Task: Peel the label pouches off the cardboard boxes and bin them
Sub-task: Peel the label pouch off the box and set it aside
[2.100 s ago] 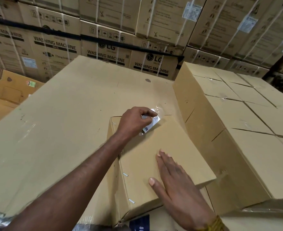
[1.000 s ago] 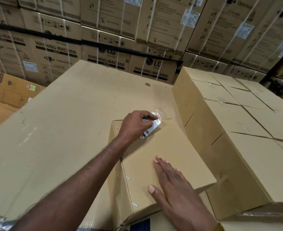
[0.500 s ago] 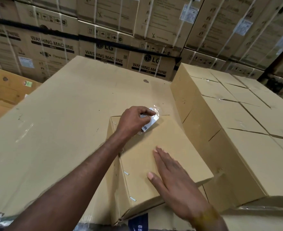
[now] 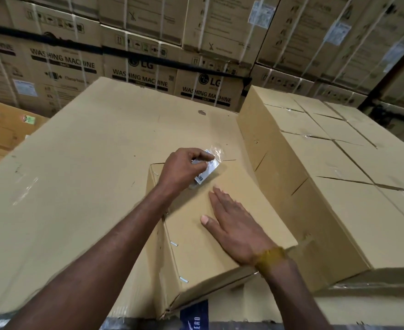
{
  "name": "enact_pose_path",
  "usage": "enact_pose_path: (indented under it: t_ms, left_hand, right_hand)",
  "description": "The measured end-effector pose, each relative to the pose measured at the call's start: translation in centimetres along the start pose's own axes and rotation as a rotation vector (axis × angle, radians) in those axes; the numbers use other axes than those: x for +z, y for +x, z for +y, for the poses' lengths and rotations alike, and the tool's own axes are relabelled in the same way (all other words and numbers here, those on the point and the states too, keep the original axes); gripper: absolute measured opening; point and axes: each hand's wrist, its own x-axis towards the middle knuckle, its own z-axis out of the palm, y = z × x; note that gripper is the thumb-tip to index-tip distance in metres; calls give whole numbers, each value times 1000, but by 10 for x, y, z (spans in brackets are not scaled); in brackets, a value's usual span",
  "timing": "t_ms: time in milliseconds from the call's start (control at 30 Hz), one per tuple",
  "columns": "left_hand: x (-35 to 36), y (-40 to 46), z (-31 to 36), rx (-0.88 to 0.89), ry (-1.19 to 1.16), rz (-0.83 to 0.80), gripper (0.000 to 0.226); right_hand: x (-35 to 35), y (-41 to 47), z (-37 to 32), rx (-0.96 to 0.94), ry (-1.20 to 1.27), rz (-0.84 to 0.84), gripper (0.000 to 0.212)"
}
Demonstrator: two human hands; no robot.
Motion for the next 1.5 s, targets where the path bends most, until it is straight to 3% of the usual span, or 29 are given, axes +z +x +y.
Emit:
enact_pose_path:
  t_ms: [167, 467, 600, 767, 1033, 1167, 1333, 1500]
  left_hand:
    - [-1, 0, 0, -29, -65, 4, 28]
    - [-2, -2, 4, -25, -4, -20, 27]
    - [-3, -5, 6, -51, -86, -9, 28]
    - [-1, -2, 4, -46, -43, -15, 27]
    - [-2, 0, 2, -29, -21, -28, 28]
    - [0, -2, 6, -57, -88, -18, 32]
    - [-2, -4, 6, -47, -96, -11, 32]
    - [-3, -2, 3, -45, -61, -21, 29]
  right_hand:
    - [8, -67, -10, 10, -71, -50, 85]
    - [-5, 27, 4, 51, -10, 31, 70]
    - [5, -1, -9, 55, -45, 58, 74]
    - [7, -57, -13, 11, -50, -52, 77]
    - [-3, 31, 12, 69, -10, 69, 70]
    - [4, -1, 5, 80, -28, 92, 72]
    - [9, -66, 2, 99, -32, 2, 78]
    - [-3, -14, 18, 123, -1, 35, 73]
